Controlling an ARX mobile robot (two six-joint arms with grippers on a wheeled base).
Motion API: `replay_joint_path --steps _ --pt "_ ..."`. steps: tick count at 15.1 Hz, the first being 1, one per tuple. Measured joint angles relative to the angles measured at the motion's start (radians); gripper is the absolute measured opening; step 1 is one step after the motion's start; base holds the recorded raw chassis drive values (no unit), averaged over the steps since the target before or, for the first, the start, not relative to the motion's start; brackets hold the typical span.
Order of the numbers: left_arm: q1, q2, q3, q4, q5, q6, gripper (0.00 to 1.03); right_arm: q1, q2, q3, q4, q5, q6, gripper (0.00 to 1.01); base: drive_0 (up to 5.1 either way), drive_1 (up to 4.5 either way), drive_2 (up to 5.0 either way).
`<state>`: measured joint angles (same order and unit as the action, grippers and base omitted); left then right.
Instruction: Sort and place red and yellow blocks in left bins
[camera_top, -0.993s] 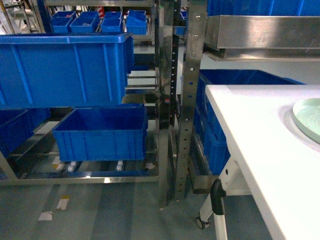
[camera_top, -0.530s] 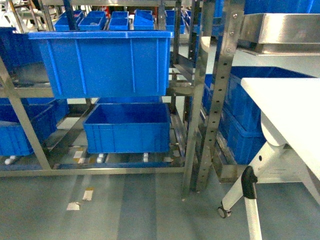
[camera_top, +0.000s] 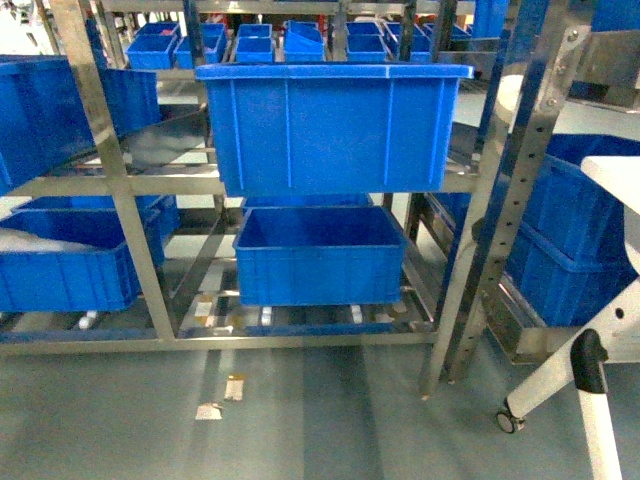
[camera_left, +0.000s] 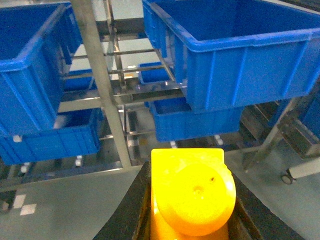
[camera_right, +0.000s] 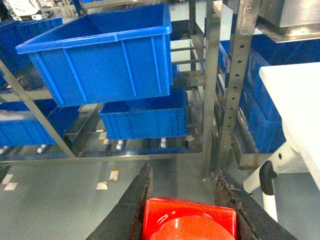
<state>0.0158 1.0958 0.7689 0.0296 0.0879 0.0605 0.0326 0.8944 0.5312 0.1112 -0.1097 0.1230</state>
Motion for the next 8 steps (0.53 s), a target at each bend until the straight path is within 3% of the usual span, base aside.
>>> replay_joint_path --steps 1,8 --pt "0.000 -0.001 0.000 0.006 -0.002 0.000 0.27 0.000 0.001 0.000 0.000 0.002 0.000 0.29 -4.7 2.61 2.6" --pt "0.001 0.000 0.001 0.000 -0.002 0.000 0.27 0.000 0.000 0.000 0.001 0.001 0.000 0.29 -4.0 4.64 -0.4"
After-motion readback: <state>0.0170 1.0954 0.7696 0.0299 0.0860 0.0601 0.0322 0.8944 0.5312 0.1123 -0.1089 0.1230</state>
